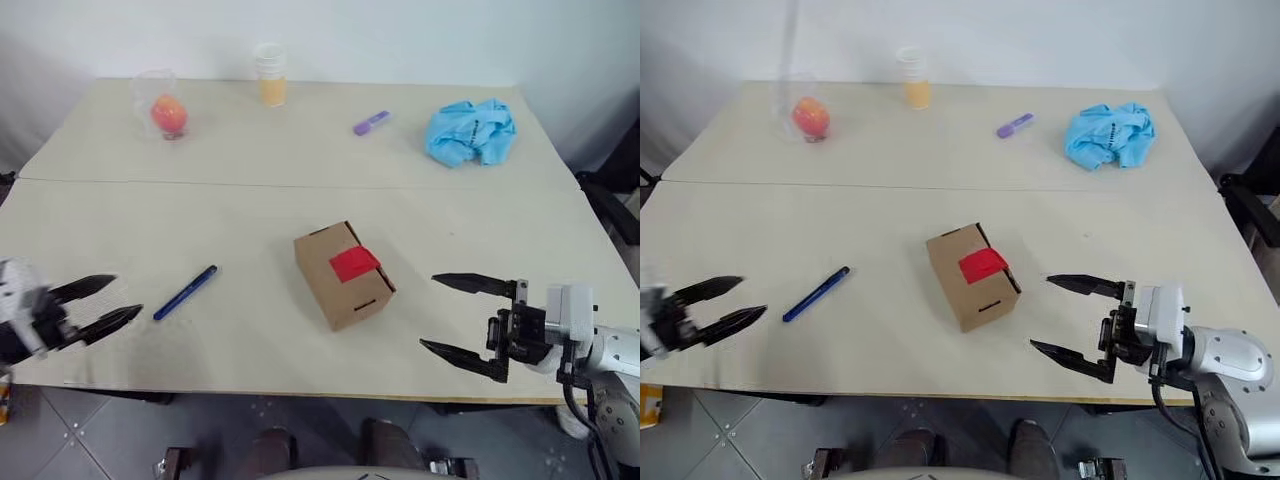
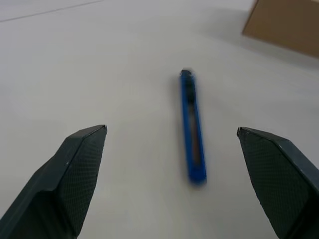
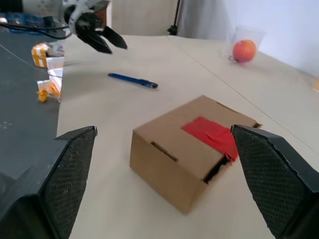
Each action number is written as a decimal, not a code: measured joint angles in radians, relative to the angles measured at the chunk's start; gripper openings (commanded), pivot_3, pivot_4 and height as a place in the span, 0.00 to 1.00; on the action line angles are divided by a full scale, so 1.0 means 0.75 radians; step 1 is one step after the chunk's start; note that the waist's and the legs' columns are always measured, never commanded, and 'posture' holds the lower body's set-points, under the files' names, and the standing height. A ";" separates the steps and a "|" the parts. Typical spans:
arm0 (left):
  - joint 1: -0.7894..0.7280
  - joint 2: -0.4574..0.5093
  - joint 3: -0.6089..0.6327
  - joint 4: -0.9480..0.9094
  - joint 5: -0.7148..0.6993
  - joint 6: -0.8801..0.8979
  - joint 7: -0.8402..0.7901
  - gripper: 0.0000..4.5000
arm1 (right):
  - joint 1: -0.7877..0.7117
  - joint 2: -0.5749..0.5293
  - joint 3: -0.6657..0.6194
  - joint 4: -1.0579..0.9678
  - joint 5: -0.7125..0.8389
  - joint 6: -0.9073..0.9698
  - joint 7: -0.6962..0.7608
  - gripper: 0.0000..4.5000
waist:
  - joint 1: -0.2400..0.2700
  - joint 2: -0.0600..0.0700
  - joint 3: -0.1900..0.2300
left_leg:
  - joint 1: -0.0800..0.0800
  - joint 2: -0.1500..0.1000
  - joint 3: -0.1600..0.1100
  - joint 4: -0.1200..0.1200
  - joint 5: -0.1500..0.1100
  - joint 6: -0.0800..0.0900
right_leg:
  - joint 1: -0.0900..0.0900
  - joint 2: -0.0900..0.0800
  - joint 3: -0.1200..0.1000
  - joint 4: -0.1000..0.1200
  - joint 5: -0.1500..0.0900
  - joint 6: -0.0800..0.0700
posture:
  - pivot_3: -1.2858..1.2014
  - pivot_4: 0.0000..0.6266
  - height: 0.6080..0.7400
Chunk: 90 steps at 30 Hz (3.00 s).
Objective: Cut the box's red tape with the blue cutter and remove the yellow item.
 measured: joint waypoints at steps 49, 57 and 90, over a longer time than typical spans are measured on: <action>-0.088 -0.097 -0.709 -0.716 0.291 -0.132 0.022 0.10 | 0.168 -0.248 0.194 -0.421 0.171 0.414 -0.152 1.00 | 0.040 0.023 -0.009 | 0.016 0.009 0.001 -0.003 -0.010 0.007 | 0.022 -0.001 -0.003 -0.021 0.002 0.001 | 0.52 0.24 1.00; -0.155 -0.216 -0.960 -0.927 0.415 0.194 0.166 0.10 | 0.183 -0.284 0.292 -0.439 -0.021 0.543 -0.330 0.65 | 0.041 0.017 -0.005 | 0.000 -0.001 0.002 0.004 -0.013 0.010 | 0.008 -0.001 -0.004 -0.019 0.003 0.002 | 0.52 0.24 1.00; -0.219 -0.218 -1.082 -1.053 0.503 0.369 0.260 0.10 | -0.151 -0.015 0.766 -0.140 -0.440 0.507 -0.471 0.01 | 0.044 0.014 -0.005 | 0.004 -0.007 -0.003 0.006 -0.010 0.013 | 0.016 -0.003 -0.002 -0.020 0.005 0.006 | 0.52 0.24 1.00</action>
